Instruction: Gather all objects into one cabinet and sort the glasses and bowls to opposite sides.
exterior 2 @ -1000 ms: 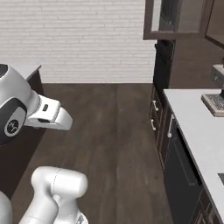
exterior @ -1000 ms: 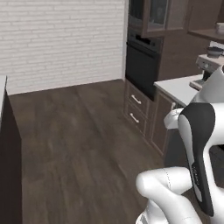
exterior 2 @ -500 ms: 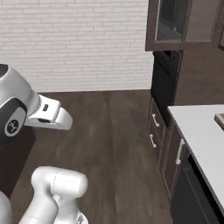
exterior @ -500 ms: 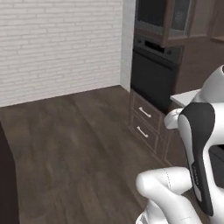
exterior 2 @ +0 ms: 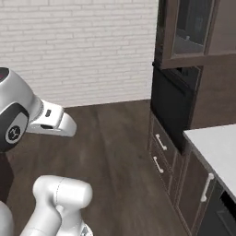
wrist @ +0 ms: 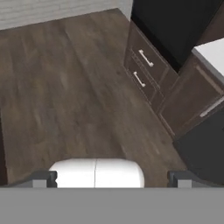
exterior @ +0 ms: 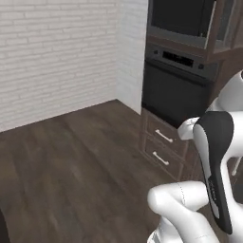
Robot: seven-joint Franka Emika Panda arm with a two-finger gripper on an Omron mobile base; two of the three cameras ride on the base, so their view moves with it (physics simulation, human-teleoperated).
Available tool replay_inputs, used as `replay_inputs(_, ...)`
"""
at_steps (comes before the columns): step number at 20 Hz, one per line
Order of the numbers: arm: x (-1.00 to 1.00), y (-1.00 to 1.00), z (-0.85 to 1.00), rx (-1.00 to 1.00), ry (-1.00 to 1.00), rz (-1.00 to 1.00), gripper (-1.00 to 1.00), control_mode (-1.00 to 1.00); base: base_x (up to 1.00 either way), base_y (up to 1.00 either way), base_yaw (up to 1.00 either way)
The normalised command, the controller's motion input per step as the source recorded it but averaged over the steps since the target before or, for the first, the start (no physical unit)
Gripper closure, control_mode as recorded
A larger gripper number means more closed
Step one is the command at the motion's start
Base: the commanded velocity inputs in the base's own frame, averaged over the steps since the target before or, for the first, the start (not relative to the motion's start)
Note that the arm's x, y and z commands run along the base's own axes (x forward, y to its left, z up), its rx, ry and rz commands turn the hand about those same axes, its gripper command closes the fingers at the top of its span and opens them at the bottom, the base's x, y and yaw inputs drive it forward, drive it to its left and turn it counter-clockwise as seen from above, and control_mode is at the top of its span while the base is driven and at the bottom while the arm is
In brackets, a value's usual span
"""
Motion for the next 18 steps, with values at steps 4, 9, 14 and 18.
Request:
replay_inputs(4, 0.00, 0.00, 0.00, 0.00, 0.00, 0.00, -1.00, 1.00, 0.41, 0.54, -0.82)
replay_inputs(9, 0.00, 0.00, 0.00, 0.00, 0.00, 0.00, -1.00, 1.00, 0.22, 0.40, -0.88)
replay_inputs(14, 0.00, 0.00, 0.00, 0.00, 0.00, 0.00, -1.00, 1.00, 0.27, 0.29, -0.85)
replay_inputs(18, 0.00, 0.00, 0.00, 0.00, 0.00, 0.00, -1.00, 1.00, 0.66, 0.12, -0.68)
